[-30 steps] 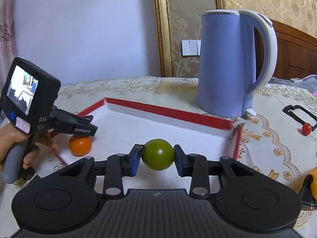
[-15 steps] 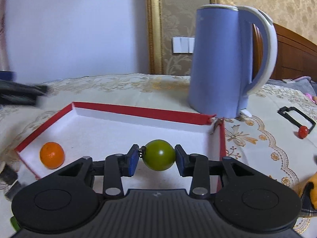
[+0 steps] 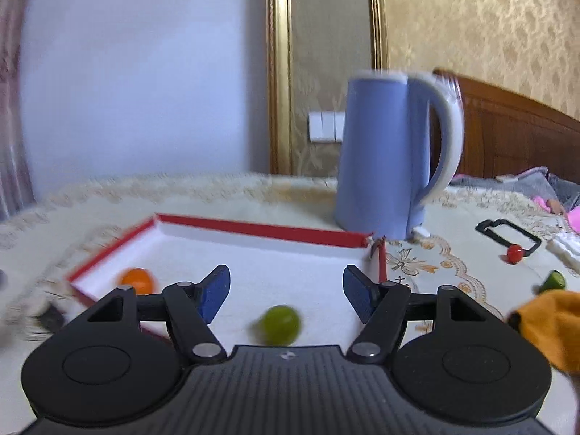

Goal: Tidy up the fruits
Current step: 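Carry the green tomato into the red tray and open the right tool, then grasp the dark cylindrical slice with the left tool, then grasp the striped green gourd with the right tool while the left tool holds the slice, then lower the slice into the tray and open the left tool while the right tool carries the gourd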

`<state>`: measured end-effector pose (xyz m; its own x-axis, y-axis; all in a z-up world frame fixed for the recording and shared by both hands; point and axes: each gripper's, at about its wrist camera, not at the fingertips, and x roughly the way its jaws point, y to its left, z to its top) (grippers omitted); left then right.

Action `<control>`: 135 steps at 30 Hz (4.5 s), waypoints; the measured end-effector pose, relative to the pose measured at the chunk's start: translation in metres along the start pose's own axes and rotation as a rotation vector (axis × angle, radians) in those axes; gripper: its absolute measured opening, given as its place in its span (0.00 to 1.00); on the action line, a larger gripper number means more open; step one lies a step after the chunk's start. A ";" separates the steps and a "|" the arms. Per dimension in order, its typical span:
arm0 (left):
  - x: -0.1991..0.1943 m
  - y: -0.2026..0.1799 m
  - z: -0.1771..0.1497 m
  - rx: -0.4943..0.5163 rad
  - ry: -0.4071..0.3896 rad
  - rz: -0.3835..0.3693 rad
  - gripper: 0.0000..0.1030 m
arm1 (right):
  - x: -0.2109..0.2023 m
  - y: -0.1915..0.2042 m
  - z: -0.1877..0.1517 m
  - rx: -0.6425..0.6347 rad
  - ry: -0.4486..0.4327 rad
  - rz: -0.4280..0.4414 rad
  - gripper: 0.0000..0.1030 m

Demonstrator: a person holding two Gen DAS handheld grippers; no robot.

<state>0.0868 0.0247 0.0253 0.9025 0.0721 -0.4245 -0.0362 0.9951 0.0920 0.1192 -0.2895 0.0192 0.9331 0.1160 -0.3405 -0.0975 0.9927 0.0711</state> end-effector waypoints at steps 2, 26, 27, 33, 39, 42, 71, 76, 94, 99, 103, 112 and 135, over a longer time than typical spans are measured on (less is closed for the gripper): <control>0.003 0.001 -0.008 -0.008 0.020 -0.017 1.00 | -0.026 0.010 -0.011 0.008 -0.032 0.008 0.73; 0.039 -0.030 -0.011 0.020 0.118 -0.049 0.65 | -0.075 0.036 -0.067 0.026 -0.042 -0.005 0.87; 0.040 -0.031 -0.012 0.015 0.121 -0.049 0.65 | -0.074 0.037 -0.067 0.019 -0.036 -0.004 0.89; 0.043 -0.033 -0.014 0.003 0.126 -0.046 0.65 | -0.071 0.039 -0.067 0.009 -0.022 -0.004 0.95; 0.048 -0.027 -0.014 -0.032 0.144 -0.059 0.47 | -0.069 0.039 -0.068 0.011 -0.005 -0.008 0.95; 0.049 -0.025 -0.014 -0.049 0.154 -0.094 0.37 | -0.069 0.040 -0.068 0.003 -0.004 -0.014 0.95; 0.017 -0.024 -0.029 -0.039 0.077 -0.083 0.31 | -0.069 0.020 -0.071 -0.111 0.049 -0.015 0.79; 0.017 -0.024 -0.029 -0.040 0.076 -0.089 0.32 | -0.064 0.027 -0.072 -0.151 0.079 -0.020 0.79; 0.008 -0.013 -0.026 -0.025 0.053 -0.059 0.32 | -0.015 0.107 -0.046 -0.352 0.198 0.406 0.49; 0.009 -0.012 -0.027 -0.027 0.058 -0.065 0.32 | -0.002 0.114 -0.050 -0.396 0.254 0.392 0.41; 0.011 -0.013 -0.028 -0.018 0.061 -0.068 0.32 | 0.004 0.116 -0.050 -0.427 0.268 0.353 0.32; 0.004 -0.015 -0.024 0.003 0.050 -0.074 0.32 | -0.015 0.112 -0.043 -0.381 0.206 0.366 0.32; 0.041 -0.104 0.044 0.137 0.056 -0.087 0.32 | -0.102 0.011 -0.051 -0.096 0.028 0.290 0.32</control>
<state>0.1467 -0.0792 0.0381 0.8742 -0.0060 -0.4855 0.1030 0.9795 0.1733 0.0047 -0.2885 0.0068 0.8515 0.3948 -0.3450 -0.3921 0.9164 0.0808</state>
